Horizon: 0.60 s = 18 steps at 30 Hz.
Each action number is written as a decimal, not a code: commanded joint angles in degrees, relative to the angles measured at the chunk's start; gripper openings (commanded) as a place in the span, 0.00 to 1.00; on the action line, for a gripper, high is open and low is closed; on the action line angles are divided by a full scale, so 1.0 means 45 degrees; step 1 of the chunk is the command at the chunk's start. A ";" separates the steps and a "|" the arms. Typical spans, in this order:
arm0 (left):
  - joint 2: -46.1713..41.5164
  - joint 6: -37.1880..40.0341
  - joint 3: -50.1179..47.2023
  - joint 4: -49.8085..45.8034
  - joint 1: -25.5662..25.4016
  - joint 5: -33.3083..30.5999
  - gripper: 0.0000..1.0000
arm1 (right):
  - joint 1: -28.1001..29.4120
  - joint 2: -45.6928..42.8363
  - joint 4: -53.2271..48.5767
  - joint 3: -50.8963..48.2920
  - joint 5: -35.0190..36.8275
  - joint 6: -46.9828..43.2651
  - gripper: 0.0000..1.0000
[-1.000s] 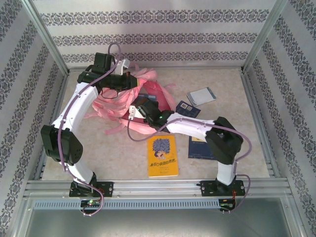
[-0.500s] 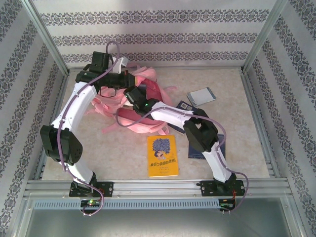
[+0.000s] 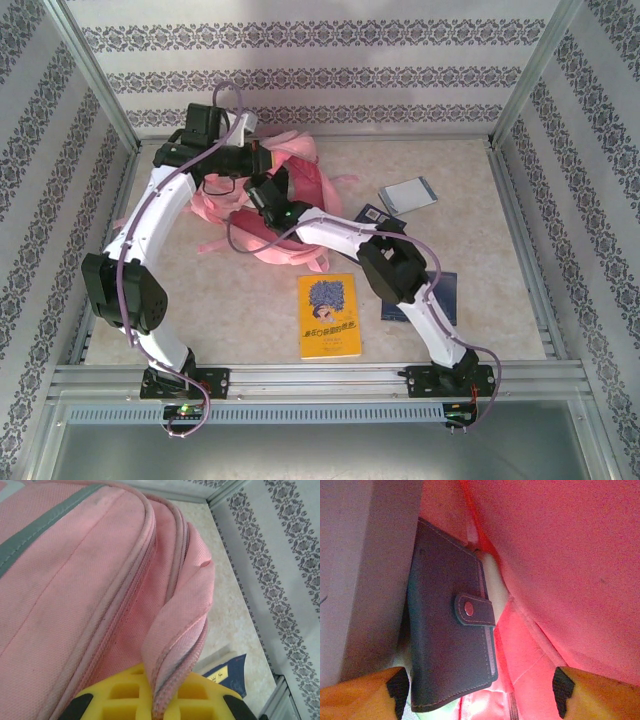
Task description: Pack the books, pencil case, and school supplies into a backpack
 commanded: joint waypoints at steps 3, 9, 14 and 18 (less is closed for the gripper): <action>-0.0985 -0.0515 0.0323 0.0125 -0.0328 0.1947 0.00 | -0.0312 -0.2581 0.2669 -0.3351 -0.0844 0.0736 0.78; -0.0742 -0.0974 0.0485 0.0287 -0.0240 0.1517 0.00 | -0.0428 -0.5167 0.4232 -0.6934 -0.2748 0.1930 0.77; -0.0646 -0.1066 0.0537 0.0283 -0.0226 0.1346 0.00 | -0.0563 -0.5561 0.4336 -0.7292 -0.2451 0.2738 0.76; -0.0695 -0.1171 0.0420 0.0194 -0.0220 0.0774 0.00 | -0.0702 -0.5931 0.4683 -0.7596 -0.2375 0.3715 0.74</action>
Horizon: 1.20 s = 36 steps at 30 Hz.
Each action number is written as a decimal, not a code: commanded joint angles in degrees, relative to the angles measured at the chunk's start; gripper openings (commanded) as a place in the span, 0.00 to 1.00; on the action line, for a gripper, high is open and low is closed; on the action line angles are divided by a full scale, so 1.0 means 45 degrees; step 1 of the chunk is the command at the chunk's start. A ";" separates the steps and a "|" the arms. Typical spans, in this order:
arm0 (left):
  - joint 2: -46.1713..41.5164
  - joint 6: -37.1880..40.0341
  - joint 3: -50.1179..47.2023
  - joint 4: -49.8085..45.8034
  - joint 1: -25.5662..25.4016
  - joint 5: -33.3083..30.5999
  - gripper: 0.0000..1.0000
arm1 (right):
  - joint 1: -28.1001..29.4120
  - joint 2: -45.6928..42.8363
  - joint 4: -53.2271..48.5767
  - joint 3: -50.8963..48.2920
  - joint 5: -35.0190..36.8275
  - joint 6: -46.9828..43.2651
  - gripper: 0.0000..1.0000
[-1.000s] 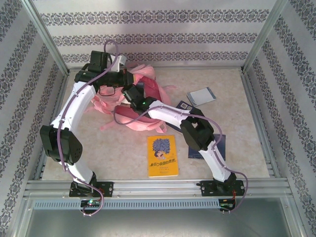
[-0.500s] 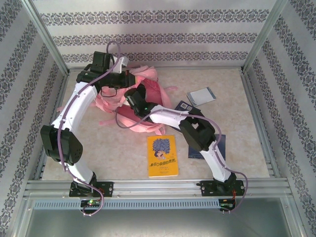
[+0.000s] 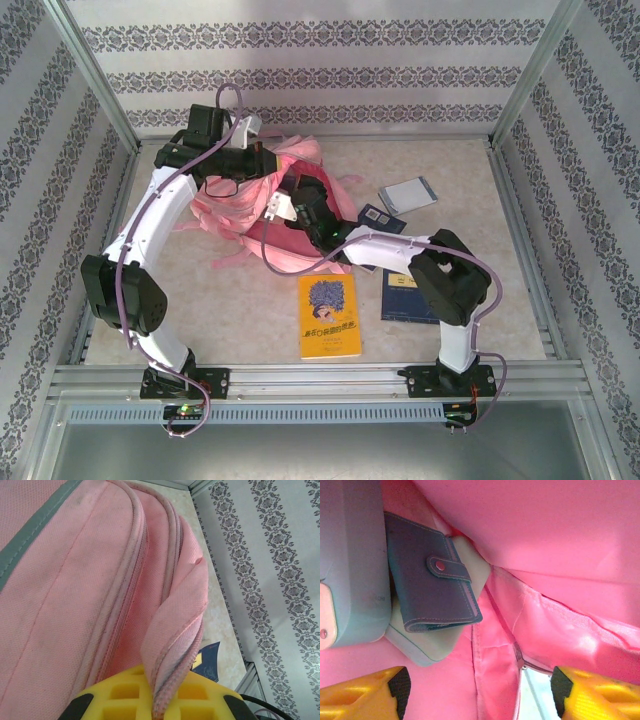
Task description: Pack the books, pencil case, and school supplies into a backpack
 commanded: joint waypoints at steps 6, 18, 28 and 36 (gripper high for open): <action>-0.0927 -0.0703 -0.0215 0.0667 0.0196 -0.1711 0.00 | -0.0290 -0.3117 0.1318 -0.2247 -0.1522 0.4950 0.64; -0.1368 -0.3047 -0.0684 -0.0235 0.0206 -0.7944 0.00 | 0.0771 -0.7861 -0.5410 -0.3198 -0.1857 0.9034 0.54; -0.2563 -0.4256 -0.3292 0.0630 0.0029 -0.7593 0.00 | 0.0003 -0.7781 -1.1817 -0.2789 -0.4481 1.4800 0.53; -0.3446 -0.6295 -0.6571 0.1653 -0.0202 -0.6409 0.00 | -0.0765 -0.7204 -1.2487 -0.4542 -0.6750 1.6910 0.61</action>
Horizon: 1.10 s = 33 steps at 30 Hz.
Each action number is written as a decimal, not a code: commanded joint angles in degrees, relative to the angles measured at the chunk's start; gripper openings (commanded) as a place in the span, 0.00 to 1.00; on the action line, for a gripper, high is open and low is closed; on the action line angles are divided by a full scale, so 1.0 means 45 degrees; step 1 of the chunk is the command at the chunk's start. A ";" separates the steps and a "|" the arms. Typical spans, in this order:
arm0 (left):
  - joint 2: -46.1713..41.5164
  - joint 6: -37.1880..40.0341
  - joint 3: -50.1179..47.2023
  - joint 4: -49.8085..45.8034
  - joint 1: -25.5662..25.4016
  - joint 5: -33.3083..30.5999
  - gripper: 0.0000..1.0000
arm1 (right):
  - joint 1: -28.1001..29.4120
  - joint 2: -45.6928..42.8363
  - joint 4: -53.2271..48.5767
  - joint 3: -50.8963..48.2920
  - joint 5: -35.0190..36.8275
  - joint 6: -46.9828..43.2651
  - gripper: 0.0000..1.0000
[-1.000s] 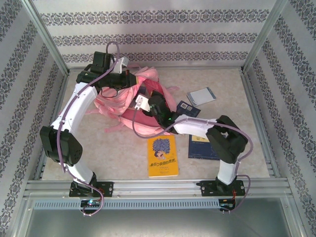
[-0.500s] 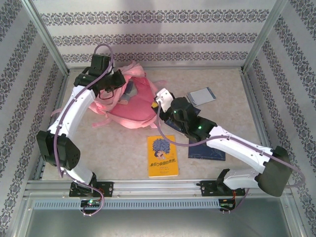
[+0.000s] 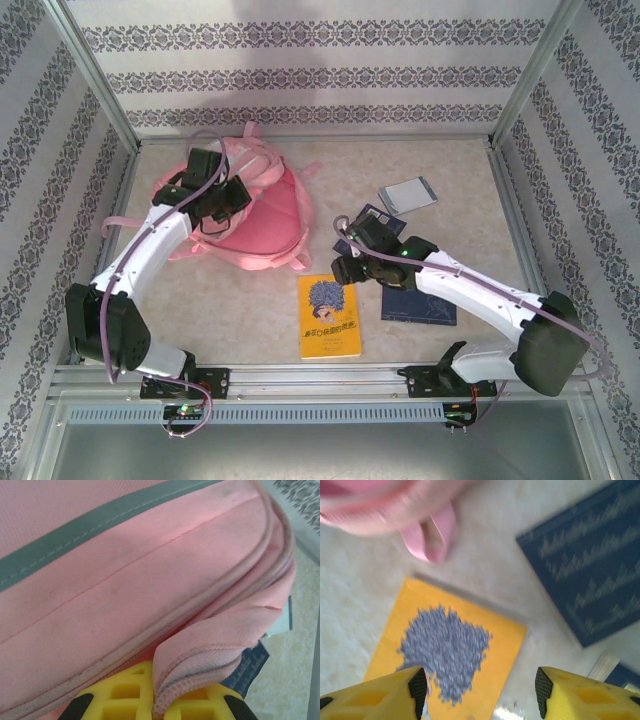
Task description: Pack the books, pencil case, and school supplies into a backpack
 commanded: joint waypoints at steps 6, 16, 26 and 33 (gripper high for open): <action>-0.1115 -0.1466 -0.1986 0.0602 -0.0180 -0.0409 0.00 | -0.0705 0.1206 0.0942 -0.1918 -0.3237 0.2215 0.61; -0.0742 0.0292 -0.1621 -0.0337 -0.0206 0.0508 0.34 | -0.1626 0.2131 0.2606 -0.2508 -0.3903 0.2805 0.59; -0.2557 0.1960 -0.2279 -0.1372 -0.2470 0.1891 0.62 | -0.1830 0.1460 0.2902 -0.3227 -0.3845 0.2807 0.59; -0.2587 0.1624 -0.4691 0.0200 -0.5014 0.2666 0.67 | -0.2139 0.0699 0.3621 -0.3988 -0.4579 0.3205 0.59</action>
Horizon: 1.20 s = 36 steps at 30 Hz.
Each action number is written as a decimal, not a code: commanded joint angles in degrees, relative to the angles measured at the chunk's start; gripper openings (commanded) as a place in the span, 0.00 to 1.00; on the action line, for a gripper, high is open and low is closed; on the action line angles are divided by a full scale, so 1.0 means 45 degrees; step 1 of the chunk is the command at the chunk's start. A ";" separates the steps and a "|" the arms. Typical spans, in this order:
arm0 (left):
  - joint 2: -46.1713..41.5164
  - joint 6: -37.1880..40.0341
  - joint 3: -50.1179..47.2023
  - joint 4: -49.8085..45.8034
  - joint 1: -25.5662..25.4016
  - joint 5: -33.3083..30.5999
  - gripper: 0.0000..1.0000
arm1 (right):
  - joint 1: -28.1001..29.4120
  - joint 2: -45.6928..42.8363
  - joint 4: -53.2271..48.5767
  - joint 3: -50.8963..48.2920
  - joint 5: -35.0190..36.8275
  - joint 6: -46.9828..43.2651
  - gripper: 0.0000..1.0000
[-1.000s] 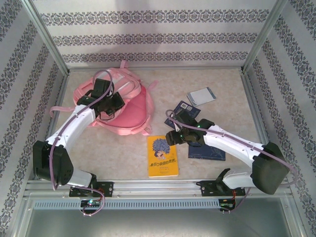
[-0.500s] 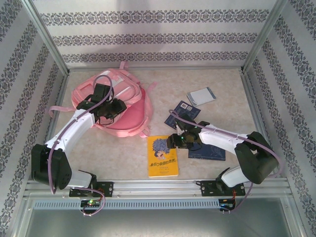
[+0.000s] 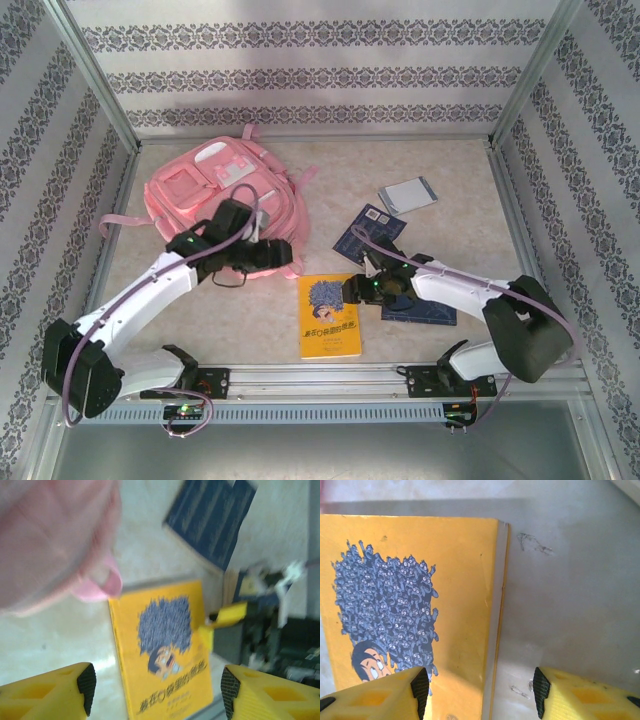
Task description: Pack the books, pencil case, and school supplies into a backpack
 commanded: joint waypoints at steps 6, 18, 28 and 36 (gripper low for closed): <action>0.2184 -0.0369 -0.2021 0.2497 -0.2284 0.1026 0.63 | -0.0483 -0.0468 0.1470 -0.0940 -0.2003 0.0712 0.59; 0.5207 -0.0612 -0.1556 0.4024 -0.2485 0.1335 0.56 | -0.0464 0.0151 0.2302 -0.1294 -0.2926 0.1004 0.56; 0.5957 -0.0572 -0.1292 0.4135 -0.2505 0.1176 0.51 | -0.0503 -0.0825 0.1447 -0.0834 -0.2976 0.1339 0.44; 0.6040 -0.0671 -0.1243 0.4311 -0.2553 0.1201 0.49 | -0.0503 -0.0889 0.1778 -0.0819 -0.3848 0.1787 0.36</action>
